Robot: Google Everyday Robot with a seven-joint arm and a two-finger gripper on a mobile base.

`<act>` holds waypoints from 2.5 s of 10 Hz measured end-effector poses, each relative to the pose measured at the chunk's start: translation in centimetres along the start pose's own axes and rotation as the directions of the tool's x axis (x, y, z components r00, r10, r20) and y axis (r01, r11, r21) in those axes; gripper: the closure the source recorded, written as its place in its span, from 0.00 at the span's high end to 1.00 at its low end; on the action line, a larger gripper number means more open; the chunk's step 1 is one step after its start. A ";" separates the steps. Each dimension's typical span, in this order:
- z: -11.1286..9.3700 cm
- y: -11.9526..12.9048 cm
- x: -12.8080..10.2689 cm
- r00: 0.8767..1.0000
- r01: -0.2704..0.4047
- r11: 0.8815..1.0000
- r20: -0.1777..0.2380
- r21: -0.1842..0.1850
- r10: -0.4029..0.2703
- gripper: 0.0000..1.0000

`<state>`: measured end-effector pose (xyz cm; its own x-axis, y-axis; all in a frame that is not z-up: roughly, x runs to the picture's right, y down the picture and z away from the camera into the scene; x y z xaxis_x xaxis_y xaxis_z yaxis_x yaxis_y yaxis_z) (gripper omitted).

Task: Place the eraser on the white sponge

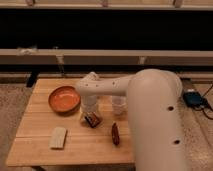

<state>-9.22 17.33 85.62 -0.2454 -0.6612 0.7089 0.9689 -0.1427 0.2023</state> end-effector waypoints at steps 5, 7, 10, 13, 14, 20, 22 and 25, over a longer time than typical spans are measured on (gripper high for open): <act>0.7 -0.3 0.0 1.000 -0.006 0.999 0.011 -0.044 0.007 0.44; 0.8 -0.4 0.0 1.000 -0.011 0.999 0.016 -0.048 0.011 0.24; 0.0 -0.8 -0.1 1.000 -0.002 0.999 0.006 -0.047 0.003 0.00; -3.9 -3.1 -0.8 0.997 0.057 0.998 -0.057 -0.031 -0.059 0.00; -4.9 -4.7 -1.6 0.992 0.100 0.994 -0.073 -0.033 -0.103 0.00; -5.8 -17.1 -7.6 0.916 0.393 0.919 -0.080 -0.018 -0.393 0.00; -4.9 -19.3 -8.4 0.880 0.472 0.881 -0.046 -0.005 -0.472 0.10; -3.4 -20.1 -8.7 0.862 0.506 0.862 0.003 0.015 -0.506 0.40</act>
<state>-26.42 23.45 73.10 -0.7022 -0.4954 0.5113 0.7108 -0.4465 0.5435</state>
